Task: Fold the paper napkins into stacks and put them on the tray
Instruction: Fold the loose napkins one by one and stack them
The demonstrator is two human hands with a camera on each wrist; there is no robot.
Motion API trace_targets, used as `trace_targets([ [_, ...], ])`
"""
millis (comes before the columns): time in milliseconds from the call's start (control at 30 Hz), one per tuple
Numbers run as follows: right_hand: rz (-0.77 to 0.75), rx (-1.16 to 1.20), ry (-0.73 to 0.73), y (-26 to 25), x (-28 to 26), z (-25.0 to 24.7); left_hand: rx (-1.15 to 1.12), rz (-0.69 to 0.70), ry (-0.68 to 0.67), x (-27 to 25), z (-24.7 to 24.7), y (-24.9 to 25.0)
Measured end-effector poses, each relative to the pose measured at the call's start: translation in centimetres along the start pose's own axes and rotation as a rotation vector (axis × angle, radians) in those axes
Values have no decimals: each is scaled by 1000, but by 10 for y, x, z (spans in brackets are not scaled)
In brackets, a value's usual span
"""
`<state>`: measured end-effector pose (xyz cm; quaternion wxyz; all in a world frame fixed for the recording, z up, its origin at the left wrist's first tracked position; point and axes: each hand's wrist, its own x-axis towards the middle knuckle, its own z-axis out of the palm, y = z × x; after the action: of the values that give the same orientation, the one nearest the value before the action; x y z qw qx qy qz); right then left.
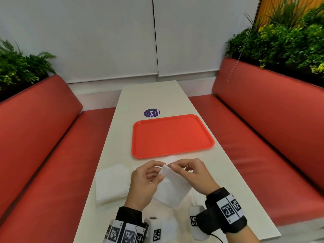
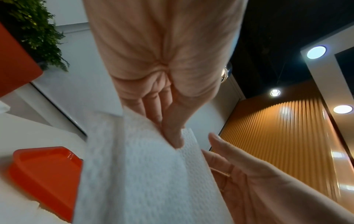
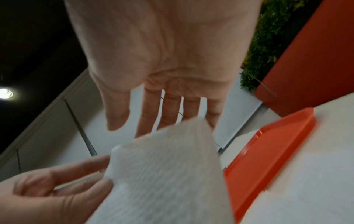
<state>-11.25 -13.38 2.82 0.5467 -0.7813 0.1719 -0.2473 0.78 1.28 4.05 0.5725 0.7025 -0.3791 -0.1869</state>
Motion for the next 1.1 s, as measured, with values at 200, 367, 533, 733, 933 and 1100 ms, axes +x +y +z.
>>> trace_targets([
  [200, 7, 174, 33, 6, -1, 2, -27, 26, -26, -2, -2, 2],
  [367, 20, 195, 31, 9, -1, 1, -47, 39, -45, -3, -4, 4],
  [533, 38, 227, 58, 13, 0, 3, -50, 55, -65, -1, -5, 7],
  [733, 56, 259, 73, 14, 5, 4, -13, 36, -81, 5, -8, 3],
  [933, 2, 146, 15, 3, 15, 9, 69, 49, 19, 18, -1, 1],
  [1100, 5, 56, 6, 0, 21, 12, 71, 93, 142, 22, 3, -4],
])
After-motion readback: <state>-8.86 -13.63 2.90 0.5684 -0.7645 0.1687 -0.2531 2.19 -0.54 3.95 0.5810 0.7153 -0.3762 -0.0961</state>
